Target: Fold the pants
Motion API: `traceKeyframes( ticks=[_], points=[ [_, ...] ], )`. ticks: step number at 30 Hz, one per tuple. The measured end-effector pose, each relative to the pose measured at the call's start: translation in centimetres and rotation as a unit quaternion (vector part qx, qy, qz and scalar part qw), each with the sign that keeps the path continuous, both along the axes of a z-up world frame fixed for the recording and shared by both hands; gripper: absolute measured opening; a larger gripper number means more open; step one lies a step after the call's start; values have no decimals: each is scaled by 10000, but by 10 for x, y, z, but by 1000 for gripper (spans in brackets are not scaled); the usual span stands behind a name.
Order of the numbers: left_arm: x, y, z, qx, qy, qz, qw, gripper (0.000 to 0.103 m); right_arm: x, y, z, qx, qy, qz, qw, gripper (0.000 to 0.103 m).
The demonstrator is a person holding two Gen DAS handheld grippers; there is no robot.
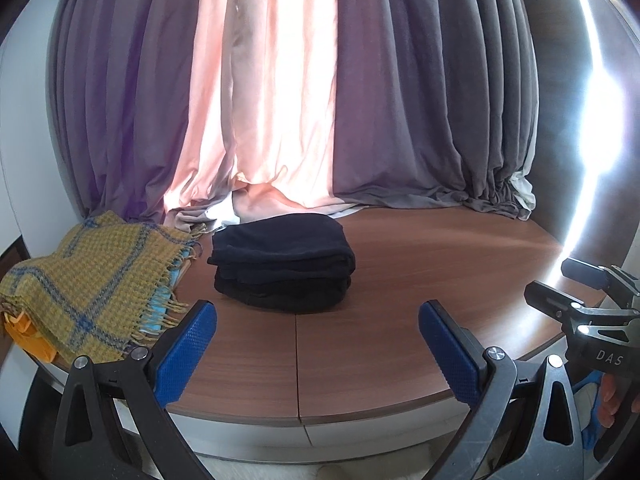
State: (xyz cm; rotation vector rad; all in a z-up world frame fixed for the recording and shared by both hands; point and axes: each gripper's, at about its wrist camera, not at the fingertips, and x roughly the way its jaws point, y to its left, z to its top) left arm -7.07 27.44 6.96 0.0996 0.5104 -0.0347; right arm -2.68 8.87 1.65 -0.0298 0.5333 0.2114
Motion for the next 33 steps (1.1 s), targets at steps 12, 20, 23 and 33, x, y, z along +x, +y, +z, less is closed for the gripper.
traceKeyframes(
  ticks=[12,20,23,33],
  points=[
    [-4,-4,2,11,-41,-20,10000,103,-8,-7,1,47,-46,-75,10000,82],
    [-4,-6,3,16,-33,-48,10000,103,-10,-10,3,71,-54,-83,9999,82],
    [-3,-7,4,-1,-30,-47,10000,103,-10,-9,3,71,-57,-83,9999,82],
    [1,-12,2,93,-108,31,9999,103,-10,-11,2,62,-38,-121,9999,82]
  ],
)
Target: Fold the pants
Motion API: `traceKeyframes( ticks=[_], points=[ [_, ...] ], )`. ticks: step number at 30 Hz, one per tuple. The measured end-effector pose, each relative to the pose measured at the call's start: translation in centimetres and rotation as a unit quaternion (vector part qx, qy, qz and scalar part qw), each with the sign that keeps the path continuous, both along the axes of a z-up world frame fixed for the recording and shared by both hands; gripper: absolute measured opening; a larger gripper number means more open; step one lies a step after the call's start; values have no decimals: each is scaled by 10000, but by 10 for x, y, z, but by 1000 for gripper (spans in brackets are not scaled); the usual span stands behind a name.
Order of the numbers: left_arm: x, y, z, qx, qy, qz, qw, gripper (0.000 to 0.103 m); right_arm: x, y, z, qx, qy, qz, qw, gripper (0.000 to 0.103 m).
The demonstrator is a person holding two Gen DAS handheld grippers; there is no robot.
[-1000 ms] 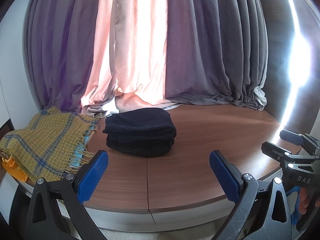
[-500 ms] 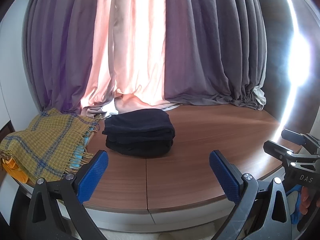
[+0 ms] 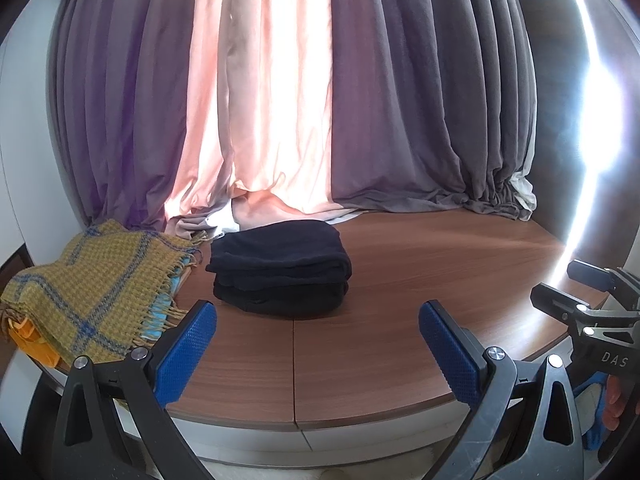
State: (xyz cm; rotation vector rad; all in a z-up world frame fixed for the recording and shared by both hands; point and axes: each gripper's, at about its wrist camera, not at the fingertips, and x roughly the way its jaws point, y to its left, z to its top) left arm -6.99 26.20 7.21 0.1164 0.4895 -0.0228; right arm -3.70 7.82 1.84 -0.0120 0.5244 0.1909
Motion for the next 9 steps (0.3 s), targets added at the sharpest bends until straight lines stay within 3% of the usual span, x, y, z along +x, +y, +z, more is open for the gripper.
traceKeyframes(
  ticks=[9],
  points=[
    [3,-6,-1,-6,52,9,10000,103,2,-13,-1,21,45,-31,10000,82]
  ],
)
